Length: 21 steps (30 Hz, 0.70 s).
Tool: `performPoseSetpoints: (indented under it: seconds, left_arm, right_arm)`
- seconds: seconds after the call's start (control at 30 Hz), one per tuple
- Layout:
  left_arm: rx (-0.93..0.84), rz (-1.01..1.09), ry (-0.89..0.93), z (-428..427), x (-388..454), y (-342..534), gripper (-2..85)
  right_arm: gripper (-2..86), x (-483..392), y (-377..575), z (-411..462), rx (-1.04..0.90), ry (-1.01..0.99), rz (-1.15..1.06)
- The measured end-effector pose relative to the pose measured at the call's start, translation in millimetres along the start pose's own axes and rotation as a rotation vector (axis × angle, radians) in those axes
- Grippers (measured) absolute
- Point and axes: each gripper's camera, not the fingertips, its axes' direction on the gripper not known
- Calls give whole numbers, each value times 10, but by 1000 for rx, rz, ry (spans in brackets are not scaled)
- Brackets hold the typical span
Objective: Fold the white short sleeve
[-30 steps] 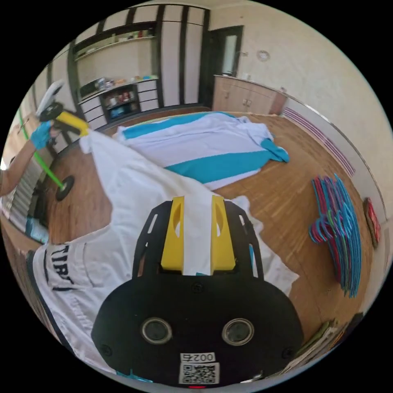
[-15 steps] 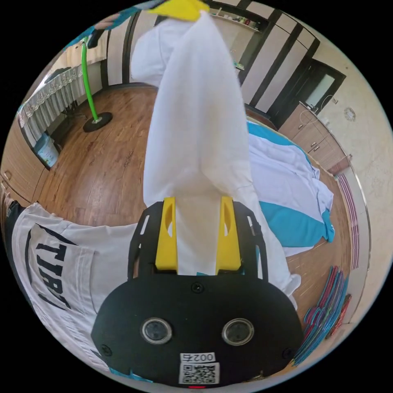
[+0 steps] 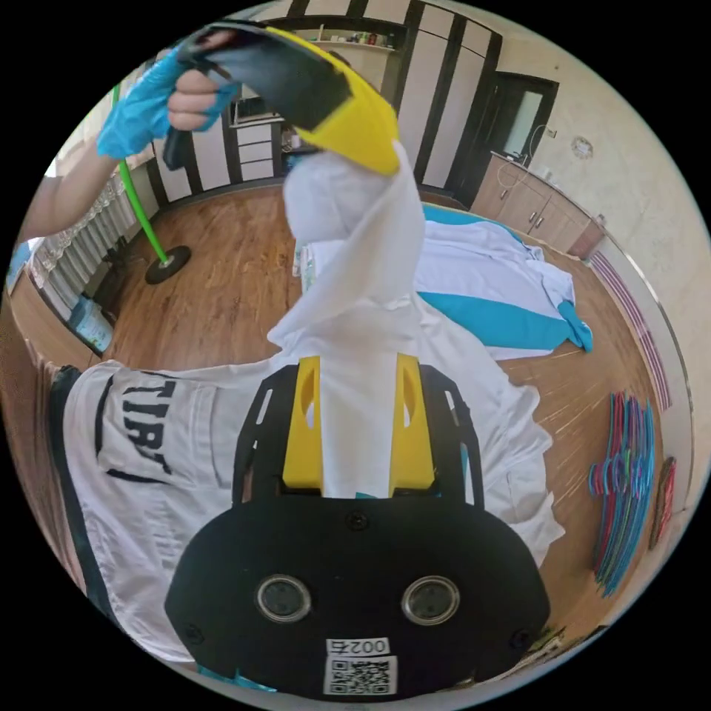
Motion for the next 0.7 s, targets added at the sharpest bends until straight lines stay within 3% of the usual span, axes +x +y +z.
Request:
performPoseSetpoints:
  seconds: [0.13, 0.4, 0.7]
  left_arm:
    - [-21, 8, 45, 285, 149, -174, -8]
    - [-86, -44, 6, 690, 371, -267, 26]
    - [-150, -143, -211, 810, 408, 311, 56]
  right_arm:
    - [157, 135, 103, -273, 53, -43, 71]
    - [39, 961, 224, -216, 25, 34, 448]
    - [82, 1693, 668, -519, -62, 198, 516]
